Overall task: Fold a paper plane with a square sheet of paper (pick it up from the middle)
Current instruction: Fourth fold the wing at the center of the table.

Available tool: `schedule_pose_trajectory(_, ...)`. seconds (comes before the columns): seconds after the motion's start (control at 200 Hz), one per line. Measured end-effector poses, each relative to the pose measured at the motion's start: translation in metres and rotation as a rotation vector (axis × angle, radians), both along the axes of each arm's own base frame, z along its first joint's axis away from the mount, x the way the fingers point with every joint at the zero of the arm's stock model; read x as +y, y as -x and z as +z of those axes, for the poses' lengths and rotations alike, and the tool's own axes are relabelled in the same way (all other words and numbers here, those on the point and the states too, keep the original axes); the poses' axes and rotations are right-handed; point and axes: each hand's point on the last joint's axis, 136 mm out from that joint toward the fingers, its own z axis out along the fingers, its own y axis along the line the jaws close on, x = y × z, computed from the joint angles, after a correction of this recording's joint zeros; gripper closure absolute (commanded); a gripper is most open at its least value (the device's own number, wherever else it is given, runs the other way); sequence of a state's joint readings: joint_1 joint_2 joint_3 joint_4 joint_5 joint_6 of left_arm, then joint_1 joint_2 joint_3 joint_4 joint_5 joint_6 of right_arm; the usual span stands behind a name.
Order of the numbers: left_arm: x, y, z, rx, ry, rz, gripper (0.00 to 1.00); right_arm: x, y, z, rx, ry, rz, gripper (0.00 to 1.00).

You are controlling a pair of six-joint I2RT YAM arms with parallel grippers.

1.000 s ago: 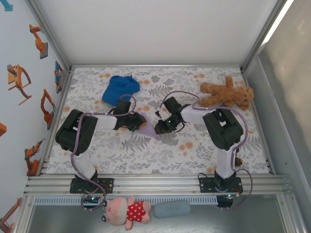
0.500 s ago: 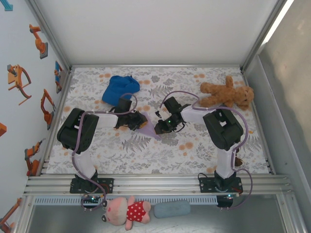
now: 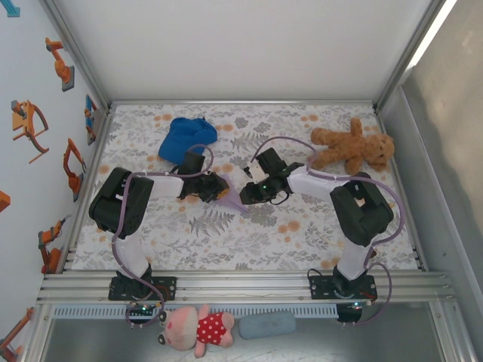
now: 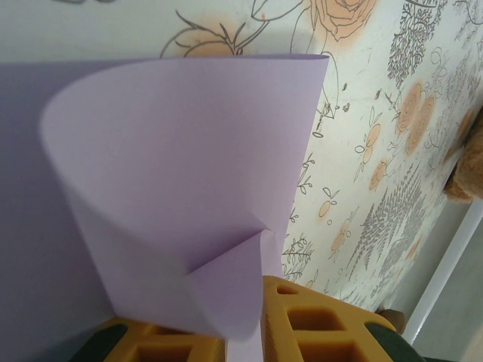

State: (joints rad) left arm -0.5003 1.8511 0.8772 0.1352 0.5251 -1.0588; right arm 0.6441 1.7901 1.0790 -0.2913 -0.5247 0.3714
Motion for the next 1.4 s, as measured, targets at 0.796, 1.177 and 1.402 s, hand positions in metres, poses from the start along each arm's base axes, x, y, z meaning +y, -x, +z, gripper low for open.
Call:
schedule_pose_trajectory(0.796, 0.000, 0.000, 0.000, 0.008, -0.006, -0.002, 0.81, 0.036, 0.011, -0.027, 0.099, -0.029, 0.088, 0.89)
schedule_pose_trajectory(1.177, 0.000, 0.000, 0.000, 0.019, -0.012, -0.002, 0.81, 0.033, 0.012, -0.034, 0.108, -0.013, 0.083, 0.90)
schedule_pose_trajectory(1.402, 0.000, 0.000, -0.001, 0.022, -0.014, -0.002, 0.81, 0.031, 0.014, -0.039, 0.118, -0.006, 0.083, 0.90)
